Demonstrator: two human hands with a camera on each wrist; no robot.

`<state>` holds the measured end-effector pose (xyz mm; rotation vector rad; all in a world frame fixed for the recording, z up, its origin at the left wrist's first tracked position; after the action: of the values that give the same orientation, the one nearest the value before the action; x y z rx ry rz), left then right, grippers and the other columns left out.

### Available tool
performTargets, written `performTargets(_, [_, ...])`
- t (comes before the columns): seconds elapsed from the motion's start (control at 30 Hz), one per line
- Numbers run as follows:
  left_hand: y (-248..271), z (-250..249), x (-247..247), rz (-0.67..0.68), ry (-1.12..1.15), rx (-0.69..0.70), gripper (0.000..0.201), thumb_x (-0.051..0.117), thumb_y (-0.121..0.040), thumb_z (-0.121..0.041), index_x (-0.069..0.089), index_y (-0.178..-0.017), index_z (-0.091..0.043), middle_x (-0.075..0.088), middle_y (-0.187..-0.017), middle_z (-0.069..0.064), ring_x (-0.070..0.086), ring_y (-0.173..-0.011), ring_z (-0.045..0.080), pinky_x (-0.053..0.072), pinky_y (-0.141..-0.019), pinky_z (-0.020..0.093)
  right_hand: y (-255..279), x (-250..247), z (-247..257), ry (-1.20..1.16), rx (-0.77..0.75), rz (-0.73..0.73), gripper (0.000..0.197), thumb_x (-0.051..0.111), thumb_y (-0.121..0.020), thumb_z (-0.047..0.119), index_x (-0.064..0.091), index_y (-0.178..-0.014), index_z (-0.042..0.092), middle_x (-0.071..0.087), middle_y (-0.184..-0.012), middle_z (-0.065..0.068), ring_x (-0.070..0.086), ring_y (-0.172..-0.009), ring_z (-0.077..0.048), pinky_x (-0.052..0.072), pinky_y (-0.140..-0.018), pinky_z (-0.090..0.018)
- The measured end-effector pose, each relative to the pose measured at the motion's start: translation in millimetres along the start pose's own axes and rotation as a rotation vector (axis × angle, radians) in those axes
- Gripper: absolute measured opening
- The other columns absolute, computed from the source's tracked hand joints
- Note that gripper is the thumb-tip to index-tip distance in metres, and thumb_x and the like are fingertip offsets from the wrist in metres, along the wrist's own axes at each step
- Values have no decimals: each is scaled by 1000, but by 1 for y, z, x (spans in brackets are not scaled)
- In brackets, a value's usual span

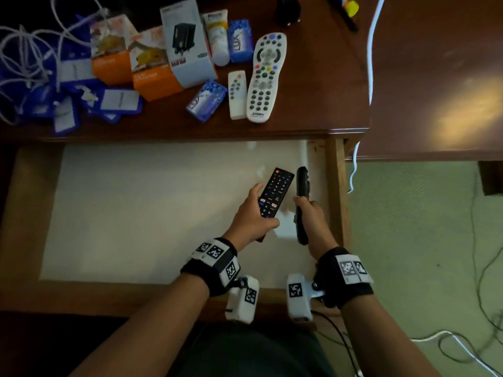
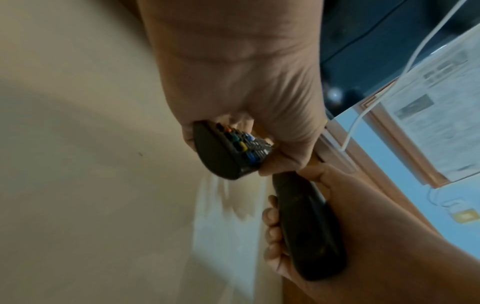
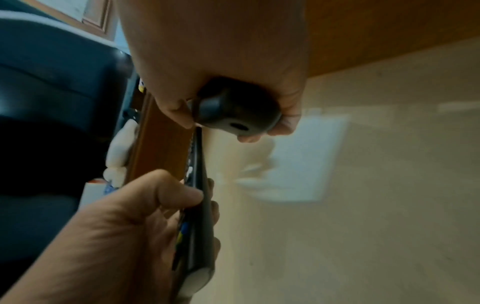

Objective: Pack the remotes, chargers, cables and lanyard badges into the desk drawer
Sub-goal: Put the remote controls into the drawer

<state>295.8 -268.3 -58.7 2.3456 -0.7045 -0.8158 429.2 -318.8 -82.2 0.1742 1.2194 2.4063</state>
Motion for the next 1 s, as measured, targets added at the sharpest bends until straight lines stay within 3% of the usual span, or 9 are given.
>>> performTargets(0.1, [-10, 19, 3, 1, -64, -54, 93, 70, -70, -14, 19, -146, -27, 53, -128, 3, 58, -104, 23, 51, -89, 39, -12, 10, -15, 192, 13, -73, 51, 56, -68, 51, 51, -104, 15, 58, -90, -7, 59, -86, -27, 50, -72, -38])
performTargets(0.17, [-15, 28, 6, -1, -107, -75, 92, 71, -69, -12, 21, -146, -22, 52, -130, 5, 57, -105, 25, 49, -89, 36, -24, 13, -27, 361, 17, -158, 69, 54, -48, 59, 51, -102, 16, 60, -100, -10, 59, -96, -33, 52, -84, -45])
performTargets(0.2, [-17, 32, 8, 1, -129, -77, 91, 72, -69, -11, 23, -145, -20, 52, -130, 6, 57, -105, 25, 49, -88, 35, -25, 14, -28, 422, 12, -201, 74, 55, -45, 59, 51, -104, 14, 59, -104, -12, 57, -100, -35, 51, -88, -45])
performTargets(0.33, [-23, 41, 10, 15, -236, -64, 84, 72, -69, -10, 30, -140, -17, 53, -126, 10, 57, -107, 30, 49, -89, 39, -13, 20, -19, 610, 1, -248, 73, 71, -64, 40, 43, -119, 1, 48, -121, -22, 44, -117, -41, 41, -97, -43])
performTargets(0.57, [-26, 47, 14, 47, -319, -57, 74, 65, -80, -20, 25, -143, -17, 51, -132, 12, 55, -113, 33, 46, -94, 44, -13, 19, -19, 677, -5, -211, 69, 71, -71, 30, 36, -123, 2, 42, -129, -23, 43, -121, -41, 41, -101, -46])
performTargets(0.67, [-27, 49, 14, 43, -322, -47, 72, 64, -82, -23, 27, -143, -17, 51, -134, 11, 54, -116, 31, 46, -95, 43, -11, 20, -9, 750, -121, -263, 62, 70, -73, 24, 34, -119, 2, 40, -127, -23, 42, -119, -42, 39, -95, -45])
performTargets(0.73, [-28, 50, 12, 16, -345, -29, 69, 66, -80, -23, 32, -139, -18, 50, -133, 10, 54, -115, 30, 46, -94, 45, -11, 21, 1, 873, -238, -266, 62, 69, -74, 20, 34, -122, 5, 37, -127, -21, 39, -118, -41, 39, -94, -46])
performTargets(0.87, [-28, 48, 11, -41, -453, 1, 68, 65, -81, -22, 30, -140, -22, 41, -129, 9, 53, -113, 32, 48, -91, 47, -11, 28, 9, 1179, -367, -102, 82, 68, -75, 21, 22, -143, 23, 18, -146, -16, 26, -130, -42, 38, -100, -51])
performTargets(1.0, [-26, 41, 12, -36, -505, 36, 72, 63, -83, -23, 24, -143, -25, 46, -124, 12, 56, -106, 37, 47, -86, 44, -10, 26, -1, 1410, -433, -14, 86, 67, -75, 21, 18, -145, 30, 5, -152, -12, 25, -130, -40, 39, -99, -51])
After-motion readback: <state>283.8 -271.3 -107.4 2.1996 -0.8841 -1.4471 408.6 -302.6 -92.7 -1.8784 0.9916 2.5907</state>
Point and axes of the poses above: each hand's wrist, its own y-axis away from the middle knuckle, its own x-axis out of the palm, z = x × y, the point moved 1 cm from there along -y, towards the middle knuckle
